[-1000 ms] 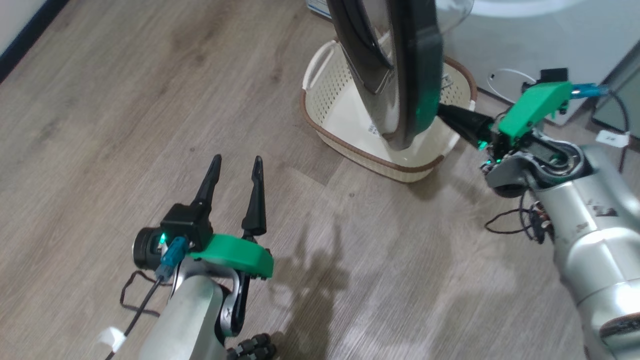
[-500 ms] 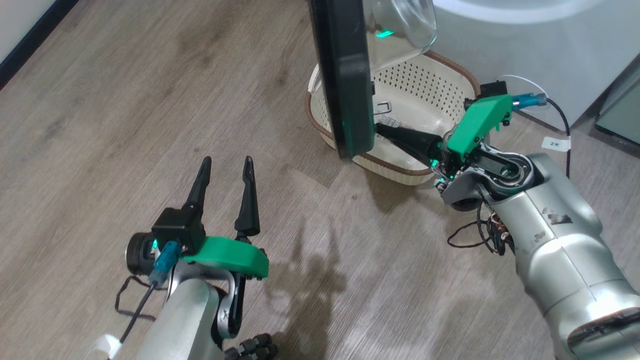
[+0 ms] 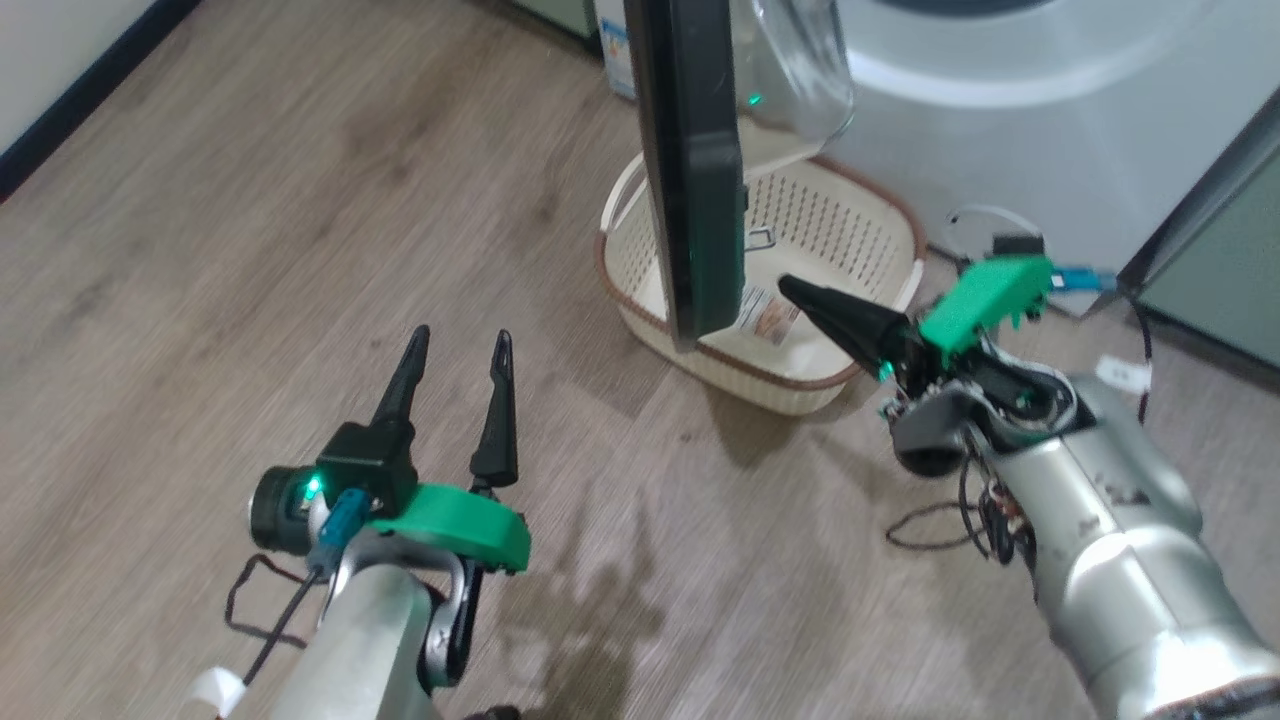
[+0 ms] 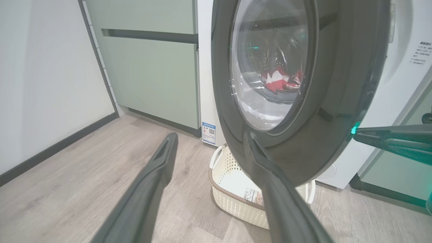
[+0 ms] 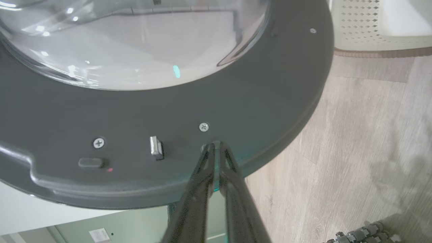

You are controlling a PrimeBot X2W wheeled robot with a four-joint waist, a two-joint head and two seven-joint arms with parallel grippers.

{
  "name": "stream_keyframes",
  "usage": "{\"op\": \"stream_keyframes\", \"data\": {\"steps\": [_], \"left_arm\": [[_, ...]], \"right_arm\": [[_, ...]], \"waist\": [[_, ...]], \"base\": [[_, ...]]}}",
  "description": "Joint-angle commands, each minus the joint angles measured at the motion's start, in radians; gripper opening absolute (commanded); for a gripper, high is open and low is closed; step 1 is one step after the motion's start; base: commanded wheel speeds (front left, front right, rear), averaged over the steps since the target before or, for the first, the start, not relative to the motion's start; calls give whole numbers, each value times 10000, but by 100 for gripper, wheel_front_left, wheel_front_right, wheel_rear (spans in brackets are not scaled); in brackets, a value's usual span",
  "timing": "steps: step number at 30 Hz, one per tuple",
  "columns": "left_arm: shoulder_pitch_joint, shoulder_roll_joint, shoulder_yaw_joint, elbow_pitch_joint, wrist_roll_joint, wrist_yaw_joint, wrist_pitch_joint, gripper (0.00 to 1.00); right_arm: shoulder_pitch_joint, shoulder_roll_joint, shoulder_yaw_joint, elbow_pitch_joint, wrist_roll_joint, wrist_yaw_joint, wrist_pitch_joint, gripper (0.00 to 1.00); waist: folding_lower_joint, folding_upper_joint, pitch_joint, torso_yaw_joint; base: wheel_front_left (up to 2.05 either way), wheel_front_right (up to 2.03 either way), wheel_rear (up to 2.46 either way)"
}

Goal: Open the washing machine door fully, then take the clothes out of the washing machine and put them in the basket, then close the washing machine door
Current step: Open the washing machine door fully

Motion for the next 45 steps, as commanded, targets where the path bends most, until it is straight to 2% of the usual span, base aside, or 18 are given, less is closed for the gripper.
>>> {"op": "stream_keyframes", "data": {"steps": [1,2,3,7,13,17,22,23,26,33,36,41,45], "left_arm": [[-60,185,532,-158,260,-147,-67,100],[-32,185,681,-98,393,-224,-67,100],[-1,185,843,-56,517,-307,-67,100],[190,212,1622,26,798,-771,-67,100],[585,365,2661,230,968,-1503,-67,100],[691,422,3110,348,1138,-1735,-67,100],[845,449,3537,493,1264,-1932,-67,100],[845,449,3537,493,1264,-1932,-67,100],[930,477,3755,604,1307,-2041,-67,100],[1207,472,4177,708,1401,-2179,-67,100],[1285,454,4305,716,1431,-2225,-67,100],[1331,405,4446,668,1466,-2286,-67,100],[1282,358,4451,673,1504,-2327,-67,100]], "right_arm": [[255,149,-100,-430,118,2,-198,46],[409,164,-193,-494,179,2,-242,85],[566,183,-299,-542,266,2,-272,100],[1203,245,-559,-825,352,2,-495,100],[2279,295,-928,-1451,66,2,-1571,100],[2897,190,-1158,-1929,-258,2,-2213,100],[3546,-159,-1162,-2704,-1094,2,-3581,100],[3546,-159,-1162,-2704,-1094,2,-3581,100],[3883,-444,-1007,-3212,-1681,2,-4745,100],[4498,-1471,386,-3834,-3548,2,-8251,100],[4588,-1803,673,-3791,-4415,2,-8703,100],[5163,-1380,-1569,-4643,-7588,2,-8725,100],[5880,-800,-2744,-5555,-10110,2,-8727,100]], "waist": [[0,-1,-498,-211],[0,-1,-640,-371],[0,-1,-780,-520],[0,-1,-1347,-1204],[0,-1,-2018,-2275],[0,-1,-2196,-2933],[0,-1,-2377,-3718],[0,-1,-2377,-3718],[0,-1,-2489,-4117],[0,-1,-2783,-4718],[0,-1,-2850,-4844],[0,-1,-2845,-4981],[0,-1,-2835,-5009]], "base": [[0,0,0],[0,0,0],[0,0,0],[0,0,0],[0,0,0],[0,0,0],[0,0,0],[0,0,0],[0,0,0],[0,0,0],[0,0,0],[0,0,0],[0,0,0]]}}
